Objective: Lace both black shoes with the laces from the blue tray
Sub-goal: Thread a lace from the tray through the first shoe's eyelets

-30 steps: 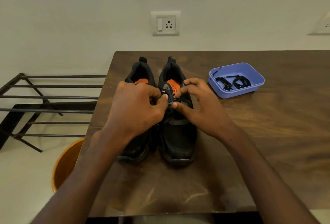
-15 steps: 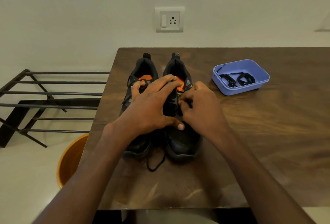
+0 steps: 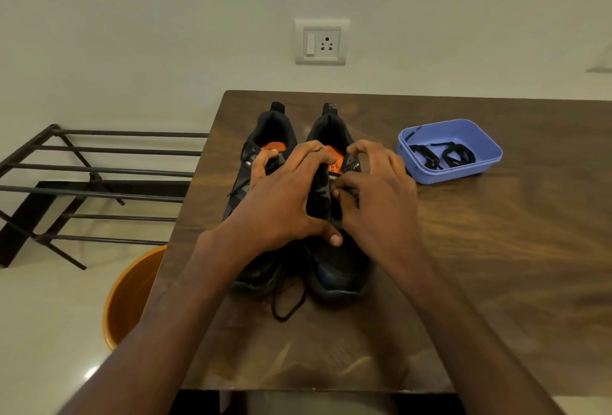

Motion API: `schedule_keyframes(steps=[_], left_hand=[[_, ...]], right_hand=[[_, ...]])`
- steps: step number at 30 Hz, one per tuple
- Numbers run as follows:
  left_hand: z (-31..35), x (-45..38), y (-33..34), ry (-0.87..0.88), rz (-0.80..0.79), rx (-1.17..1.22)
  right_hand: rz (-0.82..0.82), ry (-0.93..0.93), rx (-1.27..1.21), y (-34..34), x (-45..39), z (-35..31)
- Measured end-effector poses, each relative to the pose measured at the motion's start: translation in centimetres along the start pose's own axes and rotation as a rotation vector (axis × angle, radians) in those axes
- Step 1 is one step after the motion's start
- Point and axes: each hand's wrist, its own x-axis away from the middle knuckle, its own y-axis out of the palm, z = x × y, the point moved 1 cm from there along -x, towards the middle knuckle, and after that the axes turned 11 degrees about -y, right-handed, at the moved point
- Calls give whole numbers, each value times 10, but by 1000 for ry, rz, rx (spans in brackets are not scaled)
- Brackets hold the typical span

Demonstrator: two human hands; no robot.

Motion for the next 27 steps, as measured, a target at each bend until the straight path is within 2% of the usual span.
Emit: schedule_keyframes(steps=[3,5,7,10,12,14,16,18,19,20,22,25,27], left_hand=[[1,-1,0,-8,-15,2],[0,-1,0,-11,-17,9],[0,-1,0,-6,-16,16],[-2,-2,2,5,2,24],[-2,-1,2,5,10,21],[-2,-2,2,8,6,13],[-1,-1,1,2,-9,9],[-1,-2,1,0,-18,13],[-2,-2,1,-3,-19,19],[-2,-2,1,-4,-18,23],[-3,-2,1,-3,-12,27],[-2,-1,2,13,-2,29],[-3,0,1,19,3,35]], right_hand=[[336,247,-107,-18,0,18],[422,316,-79,-26,1,26],[332,211,-24,-25,0,21],[89,-5,-3,-13,0,2],[-91,-42,16,-5,-2,-3],[-113,-12,20,-3,-2,1],[110,49,-37,-7,0,12],[475,208,-147,-20,0,28],[583,264,-149,-26,1,33],[609,289,-103,-29,1,35],[490,195,-2,-27,1,30],[145,-19,45,-12,0,13],[-49,-50,28,-3,-2,6]])
